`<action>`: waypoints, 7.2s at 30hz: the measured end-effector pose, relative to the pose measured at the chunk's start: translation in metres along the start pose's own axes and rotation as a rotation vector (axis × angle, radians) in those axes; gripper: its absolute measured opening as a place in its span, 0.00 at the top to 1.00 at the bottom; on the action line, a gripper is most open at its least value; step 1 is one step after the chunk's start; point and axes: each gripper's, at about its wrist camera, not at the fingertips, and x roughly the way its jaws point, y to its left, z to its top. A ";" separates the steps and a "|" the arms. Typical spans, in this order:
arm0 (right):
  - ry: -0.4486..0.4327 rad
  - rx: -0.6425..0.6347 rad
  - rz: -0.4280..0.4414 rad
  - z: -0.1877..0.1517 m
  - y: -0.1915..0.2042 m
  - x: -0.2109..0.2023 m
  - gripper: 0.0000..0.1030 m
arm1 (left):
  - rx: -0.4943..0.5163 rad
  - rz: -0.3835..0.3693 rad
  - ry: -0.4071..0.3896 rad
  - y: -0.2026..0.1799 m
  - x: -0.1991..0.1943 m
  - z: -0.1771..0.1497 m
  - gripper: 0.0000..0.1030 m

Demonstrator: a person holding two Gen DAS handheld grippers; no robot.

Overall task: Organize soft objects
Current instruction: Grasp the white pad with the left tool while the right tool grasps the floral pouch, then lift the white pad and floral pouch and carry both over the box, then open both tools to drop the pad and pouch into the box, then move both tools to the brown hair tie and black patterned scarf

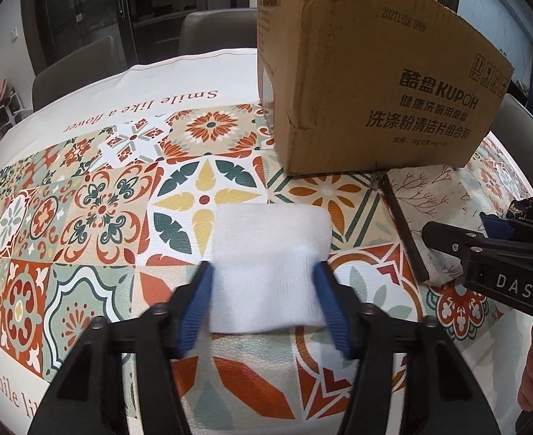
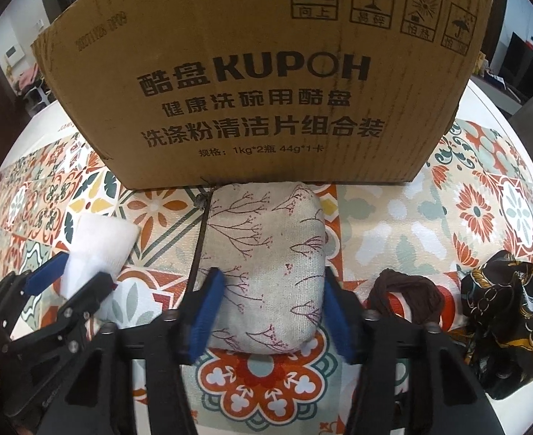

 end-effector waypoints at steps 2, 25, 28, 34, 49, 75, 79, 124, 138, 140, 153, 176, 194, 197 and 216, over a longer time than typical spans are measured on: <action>-0.001 0.007 -0.003 0.000 -0.001 -0.001 0.59 | 0.001 -0.005 -0.003 0.000 0.000 0.001 0.70; -0.069 0.047 0.068 0.007 -0.018 -0.046 0.90 | -0.014 -0.039 0.000 -0.018 -0.028 0.007 0.90; -0.080 0.051 0.078 0.006 -0.023 -0.055 0.90 | -0.018 -0.047 -0.014 -0.022 -0.036 0.009 0.90; -0.112 0.057 0.089 0.006 -0.027 -0.074 0.90 | -0.009 -0.055 -0.055 -0.028 -0.051 0.015 0.91; -0.194 0.062 0.110 0.003 -0.035 -0.122 0.90 | 0.003 -0.069 -0.147 -0.049 -0.094 0.023 0.91; -0.420 0.076 0.131 0.018 -0.055 -0.212 0.90 | 0.039 -0.064 -0.342 -0.076 -0.169 0.053 0.91; -0.448 0.076 0.131 0.025 -0.055 -0.220 0.90 | 0.049 -0.061 -0.373 -0.076 -0.176 0.064 0.91; -0.443 0.029 0.022 0.143 -0.059 -0.157 0.90 | 0.111 -0.022 -0.373 -0.075 -0.102 0.173 0.91; -0.295 -0.011 -0.003 0.145 -0.060 -0.105 0.90 | 0.116 -0.013 -0.241 -0.073 -0.049 0.170 0.90; -0.279 -0.015 -0.003 0.146 -0.058 -0.100 0.90 | 0.115 -0.014 -0.222 -0.073 -0.043 0.168 0.90; -0.205 -0.014 0.014 0.145 -0.055 -0.084 0.76 | 0.109 -0.027 -0.173 -0.074 -0.031 0.160 0.65; -0.344 0.045 -0.013 0.111 -0.071 -0.159 0.54 | 0.123 -0.017 -0.296 -0.083 -0.098 0.149 0.55; -0.420 0.160 -0.063 0.055 -0.090 -0.218 0.48 | 0.181 -0.063 -0.387 -0.103 -0.159 0.109 0.53; -0.423 0.167 -0.077 0.044 -0.090 -0.222 0.48 | 0.195 -0.073 -0.384 -0.105 -0.164 0.103 0.52; -0.390 0.132 -0.063 0.007 -0.125 -0.221 0.32 | 0.170 -0.109 -0.360 -0.135 -0.165 0.062 0.46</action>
